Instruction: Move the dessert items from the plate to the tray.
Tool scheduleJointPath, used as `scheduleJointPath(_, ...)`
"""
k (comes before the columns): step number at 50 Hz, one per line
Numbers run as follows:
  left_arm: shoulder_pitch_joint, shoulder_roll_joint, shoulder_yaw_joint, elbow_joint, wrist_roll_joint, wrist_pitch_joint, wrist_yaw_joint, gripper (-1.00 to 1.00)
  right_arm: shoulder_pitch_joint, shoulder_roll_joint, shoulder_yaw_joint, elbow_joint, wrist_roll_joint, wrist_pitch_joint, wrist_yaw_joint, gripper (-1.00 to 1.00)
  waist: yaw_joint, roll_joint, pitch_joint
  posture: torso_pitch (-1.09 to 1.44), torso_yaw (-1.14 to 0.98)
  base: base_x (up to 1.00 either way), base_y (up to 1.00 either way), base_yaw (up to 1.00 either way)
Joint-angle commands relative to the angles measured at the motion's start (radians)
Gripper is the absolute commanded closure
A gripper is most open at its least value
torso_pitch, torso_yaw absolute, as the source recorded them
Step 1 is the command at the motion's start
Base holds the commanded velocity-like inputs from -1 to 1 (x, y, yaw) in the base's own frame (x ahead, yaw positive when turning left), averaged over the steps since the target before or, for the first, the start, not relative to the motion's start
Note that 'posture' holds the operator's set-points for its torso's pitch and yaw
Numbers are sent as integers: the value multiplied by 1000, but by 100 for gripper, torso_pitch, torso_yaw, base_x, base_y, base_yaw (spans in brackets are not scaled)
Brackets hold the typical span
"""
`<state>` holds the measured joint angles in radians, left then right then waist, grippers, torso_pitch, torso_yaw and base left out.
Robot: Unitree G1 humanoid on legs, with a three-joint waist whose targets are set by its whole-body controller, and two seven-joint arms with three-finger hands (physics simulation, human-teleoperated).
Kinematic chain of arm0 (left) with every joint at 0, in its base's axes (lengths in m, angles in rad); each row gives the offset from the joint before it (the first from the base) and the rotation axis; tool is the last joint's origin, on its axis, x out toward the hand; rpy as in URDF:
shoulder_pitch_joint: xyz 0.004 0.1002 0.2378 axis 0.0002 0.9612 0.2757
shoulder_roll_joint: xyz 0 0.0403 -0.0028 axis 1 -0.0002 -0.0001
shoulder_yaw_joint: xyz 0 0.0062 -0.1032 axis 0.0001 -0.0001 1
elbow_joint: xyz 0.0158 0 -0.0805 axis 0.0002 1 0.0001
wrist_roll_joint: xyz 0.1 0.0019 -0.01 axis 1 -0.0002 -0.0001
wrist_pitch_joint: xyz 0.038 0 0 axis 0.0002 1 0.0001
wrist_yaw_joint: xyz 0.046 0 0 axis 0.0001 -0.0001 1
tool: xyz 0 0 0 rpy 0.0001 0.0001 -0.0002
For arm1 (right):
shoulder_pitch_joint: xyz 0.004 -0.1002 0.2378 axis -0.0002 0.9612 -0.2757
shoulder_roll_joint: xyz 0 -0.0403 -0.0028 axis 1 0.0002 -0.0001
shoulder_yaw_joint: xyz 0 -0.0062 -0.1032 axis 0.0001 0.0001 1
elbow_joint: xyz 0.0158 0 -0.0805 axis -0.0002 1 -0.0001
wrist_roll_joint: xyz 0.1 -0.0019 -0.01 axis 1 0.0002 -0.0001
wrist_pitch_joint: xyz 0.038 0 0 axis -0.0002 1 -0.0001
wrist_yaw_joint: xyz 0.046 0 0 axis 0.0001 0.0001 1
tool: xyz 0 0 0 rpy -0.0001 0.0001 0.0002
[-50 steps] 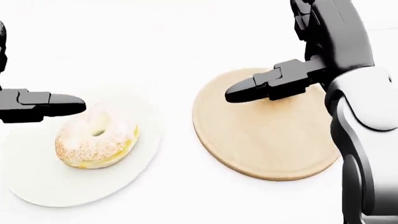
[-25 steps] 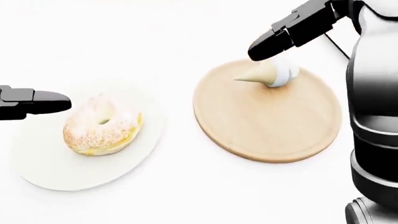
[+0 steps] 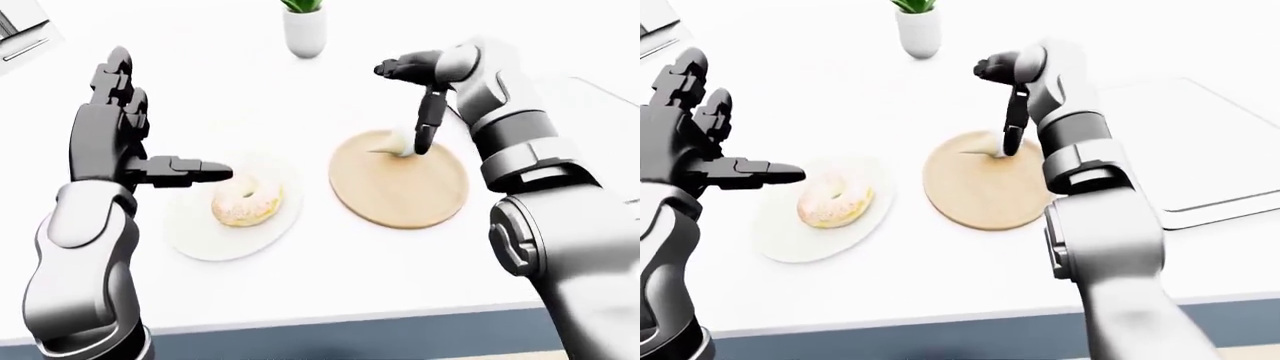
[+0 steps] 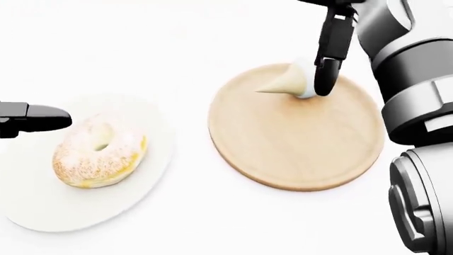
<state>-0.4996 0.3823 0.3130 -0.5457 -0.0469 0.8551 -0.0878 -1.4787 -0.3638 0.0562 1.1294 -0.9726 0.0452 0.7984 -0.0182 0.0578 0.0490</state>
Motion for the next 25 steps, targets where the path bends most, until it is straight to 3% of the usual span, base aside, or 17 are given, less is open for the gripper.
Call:
scheduleJointPath(1, -24, 13, 10, -28, 3, -26, 5, -100, -51, -18, -12, -63, -29, -87, 7, -100, -2, -2, -37, 0, 0, 0, 0, 0)
scheduleJointPath(5, -27, 14, 9, -27, 1, -27, 7, -100, -29, -21, -19, -84, -62, -161, 45, -100, -2, -3, -33, 0, 0, 0, 0, 0)
scheduleJointPath(8, -25, 15, 13, -27, -1, -26, 6, -100, -8, -26, -20, -85, -97, -199, 7, -100, -3, -6, -33, 0, 0, 0, 0, 0)
scheduleJointPath(18, -27, 24, 21, -35, -10, -14, 8, -100, 88, -5, -34, -141, -150, -191, -24, -100, 1, -16, -33, 0, 0, 0, 0, 0)
scheduleJointPath(25, -18, 26, 22, -35, -11, -18, 9, -100, 175, 0, -46, -289, -173, -164, 20, -100, 8, -20, -29, 0, 0, 0, 0, 0)
